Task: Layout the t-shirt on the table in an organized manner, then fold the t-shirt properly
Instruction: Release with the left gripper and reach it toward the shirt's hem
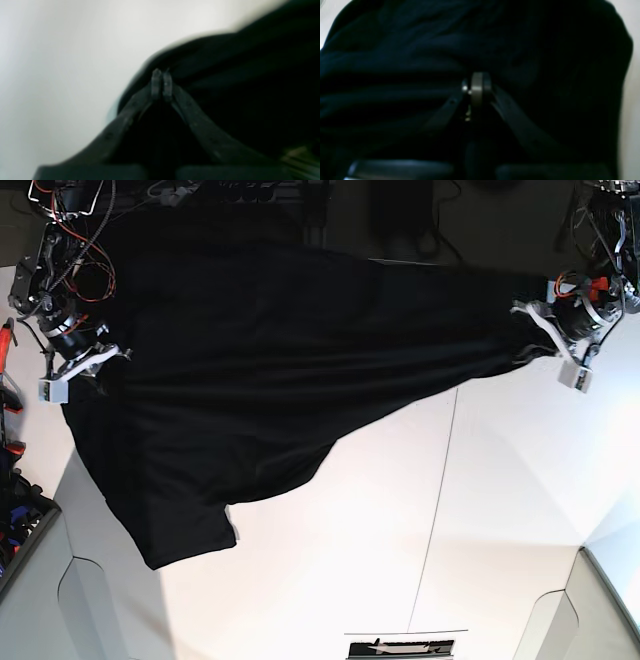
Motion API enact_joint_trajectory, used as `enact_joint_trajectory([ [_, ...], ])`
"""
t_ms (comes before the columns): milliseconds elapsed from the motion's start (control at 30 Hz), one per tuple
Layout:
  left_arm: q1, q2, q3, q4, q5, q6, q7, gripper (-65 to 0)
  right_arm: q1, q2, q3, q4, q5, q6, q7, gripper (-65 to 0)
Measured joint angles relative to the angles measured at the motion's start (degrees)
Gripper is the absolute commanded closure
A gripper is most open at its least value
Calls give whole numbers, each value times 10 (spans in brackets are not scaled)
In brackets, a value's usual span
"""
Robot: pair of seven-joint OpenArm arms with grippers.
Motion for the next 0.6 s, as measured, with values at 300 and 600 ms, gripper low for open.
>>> enact_joint_trajectory([
  [300,-91,0,7,114,-8,-11,-35,-276,0,0,2,8,27,-5,-11,0],
  [600,-250,59,209,-10,134,17,-92,-276,19,-40,4,10,30,-7,-16,0],
])
